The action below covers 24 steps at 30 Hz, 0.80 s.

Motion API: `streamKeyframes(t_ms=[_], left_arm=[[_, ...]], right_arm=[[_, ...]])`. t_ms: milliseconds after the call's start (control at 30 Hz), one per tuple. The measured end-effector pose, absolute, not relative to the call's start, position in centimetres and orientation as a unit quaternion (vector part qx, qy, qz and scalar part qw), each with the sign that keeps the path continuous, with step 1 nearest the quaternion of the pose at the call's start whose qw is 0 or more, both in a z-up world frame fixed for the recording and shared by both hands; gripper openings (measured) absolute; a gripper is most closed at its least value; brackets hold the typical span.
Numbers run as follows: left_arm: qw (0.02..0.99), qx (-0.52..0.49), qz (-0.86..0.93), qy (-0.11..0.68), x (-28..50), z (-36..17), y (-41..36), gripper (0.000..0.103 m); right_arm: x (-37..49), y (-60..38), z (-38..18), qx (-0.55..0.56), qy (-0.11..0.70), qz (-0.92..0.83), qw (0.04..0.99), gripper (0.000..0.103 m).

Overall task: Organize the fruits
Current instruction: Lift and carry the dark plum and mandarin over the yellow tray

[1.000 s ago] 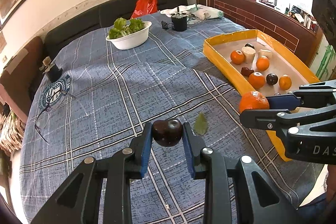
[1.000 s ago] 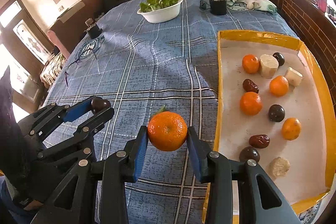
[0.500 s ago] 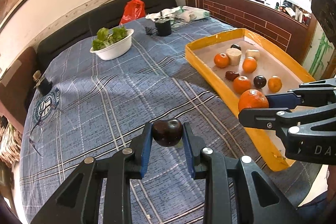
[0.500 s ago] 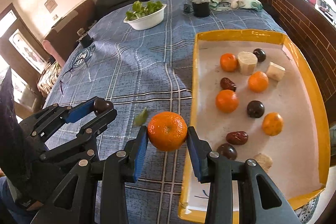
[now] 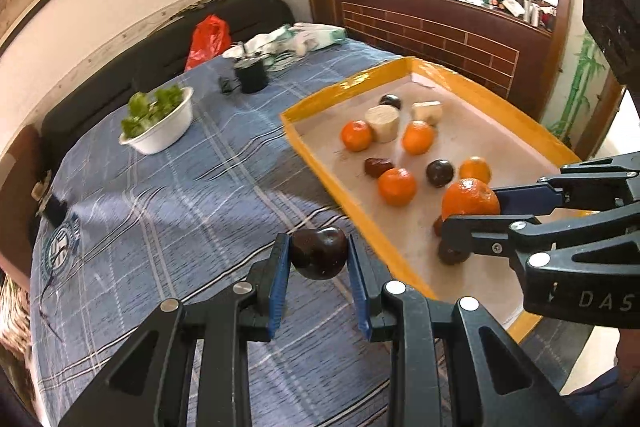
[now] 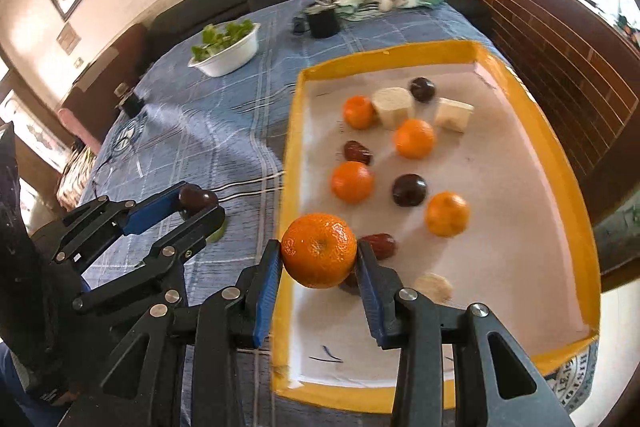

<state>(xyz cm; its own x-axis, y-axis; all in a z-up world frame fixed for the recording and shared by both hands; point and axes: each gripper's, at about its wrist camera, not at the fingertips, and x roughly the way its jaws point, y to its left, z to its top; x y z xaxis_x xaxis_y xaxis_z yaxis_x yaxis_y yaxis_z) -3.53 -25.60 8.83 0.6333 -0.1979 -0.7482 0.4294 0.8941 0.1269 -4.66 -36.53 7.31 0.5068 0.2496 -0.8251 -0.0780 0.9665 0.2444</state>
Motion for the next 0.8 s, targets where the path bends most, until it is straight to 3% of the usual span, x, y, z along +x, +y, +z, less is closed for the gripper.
streamKeyframes(t_ms=[800], left_arm=[[0.864, 0.139, -0.257, 0.411, -3.5, 6.6, -33.2, 0.027]], right_arm=[[-6.6, -45.7, 5.1, 0.133, 0.516, -0.008, 0.846, 0.041]])
